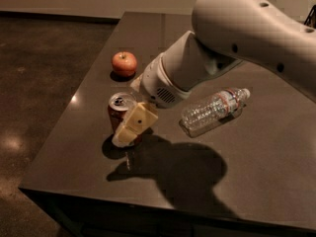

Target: Move coke can near apple

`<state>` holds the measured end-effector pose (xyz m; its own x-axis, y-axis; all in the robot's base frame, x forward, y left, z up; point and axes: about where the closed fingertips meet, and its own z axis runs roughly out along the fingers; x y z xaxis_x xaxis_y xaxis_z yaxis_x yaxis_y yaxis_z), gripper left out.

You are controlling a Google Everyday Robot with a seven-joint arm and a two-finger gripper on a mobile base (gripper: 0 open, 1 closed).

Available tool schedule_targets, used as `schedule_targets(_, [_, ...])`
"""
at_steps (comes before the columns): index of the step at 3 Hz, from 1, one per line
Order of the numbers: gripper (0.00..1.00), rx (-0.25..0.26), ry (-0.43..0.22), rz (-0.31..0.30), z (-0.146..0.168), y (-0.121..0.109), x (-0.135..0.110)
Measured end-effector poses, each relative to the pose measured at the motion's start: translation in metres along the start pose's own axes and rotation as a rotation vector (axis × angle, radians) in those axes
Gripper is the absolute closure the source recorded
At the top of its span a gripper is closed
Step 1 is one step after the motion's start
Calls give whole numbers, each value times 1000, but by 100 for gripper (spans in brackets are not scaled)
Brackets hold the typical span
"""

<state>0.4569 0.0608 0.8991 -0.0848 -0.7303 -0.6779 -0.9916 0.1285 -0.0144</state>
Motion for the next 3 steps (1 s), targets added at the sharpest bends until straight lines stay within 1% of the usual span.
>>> schedule_targets(2, [61, -45, -20, 34, 5, 3, -13])
schedule_targets(3, [83, -29, -31, 47, 2, -11, -27])
